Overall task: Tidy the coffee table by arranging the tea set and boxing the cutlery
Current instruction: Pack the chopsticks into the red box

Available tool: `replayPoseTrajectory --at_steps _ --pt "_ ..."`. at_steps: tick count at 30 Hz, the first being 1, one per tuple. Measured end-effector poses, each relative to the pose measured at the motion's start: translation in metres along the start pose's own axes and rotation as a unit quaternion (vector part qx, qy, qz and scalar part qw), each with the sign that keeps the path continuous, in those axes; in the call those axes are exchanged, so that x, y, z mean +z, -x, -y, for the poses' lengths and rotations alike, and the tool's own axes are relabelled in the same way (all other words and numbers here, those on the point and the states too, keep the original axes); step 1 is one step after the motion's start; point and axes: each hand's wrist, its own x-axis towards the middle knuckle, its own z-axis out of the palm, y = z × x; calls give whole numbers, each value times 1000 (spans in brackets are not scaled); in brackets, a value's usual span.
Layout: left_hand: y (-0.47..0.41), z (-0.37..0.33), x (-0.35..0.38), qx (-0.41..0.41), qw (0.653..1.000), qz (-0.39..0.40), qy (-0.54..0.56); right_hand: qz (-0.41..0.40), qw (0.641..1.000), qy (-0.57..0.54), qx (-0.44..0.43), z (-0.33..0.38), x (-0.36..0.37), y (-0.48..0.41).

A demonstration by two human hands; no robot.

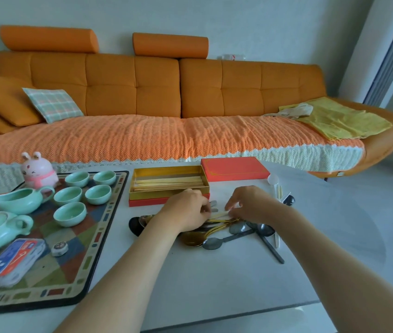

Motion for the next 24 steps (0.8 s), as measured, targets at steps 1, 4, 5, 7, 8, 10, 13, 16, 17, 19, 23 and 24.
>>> replayPoseTrajectory --at_steps 1,4,5,7,8,10,13,16,17,19,23,24 --pt "-1 1 0 -5 1000 7 1 -6 1000 -2 -1 0 1 -1" --pt "0 5 -1 -22 999 24 2 -6 1000 -7 -6 3 2 -3" --pt "0 6 -1 -26 999 28 -1 -3 1000 -8 -9 3 2 -3" --pt "0 7 -1 -27 999 31 -6 -5 1000 -13 -16 5 3 -4" --pt "1 8 -1 -28 999 29 -5 -9 1000 -17 -20 6 4 -4" --pt "1 9 0 -30 999 17 6 -22 999 -22 -28 8 6 -7" --pt "2 10 -1 -33 999 -27 29 -81 995 -25 -46 10 9 -13" --pt "2 13 -8 -55 993 -74 79 -148 986 -53 -62 10 7 -16" --pt "1 16 -11 -61 990 -92 87 -162 983 -57 -61 10 7 -17" --pt "0 27 -17 -69 984 -137 89 -180 980 -56 -58 11 7 -19" --pt "6 60 -31 -119 967 -211 80 -197 977 -63 -51 17 9 -25" --pt "8 67 -32 -130 962 -224 81 -198 976 -67 -54 20 10 -27"
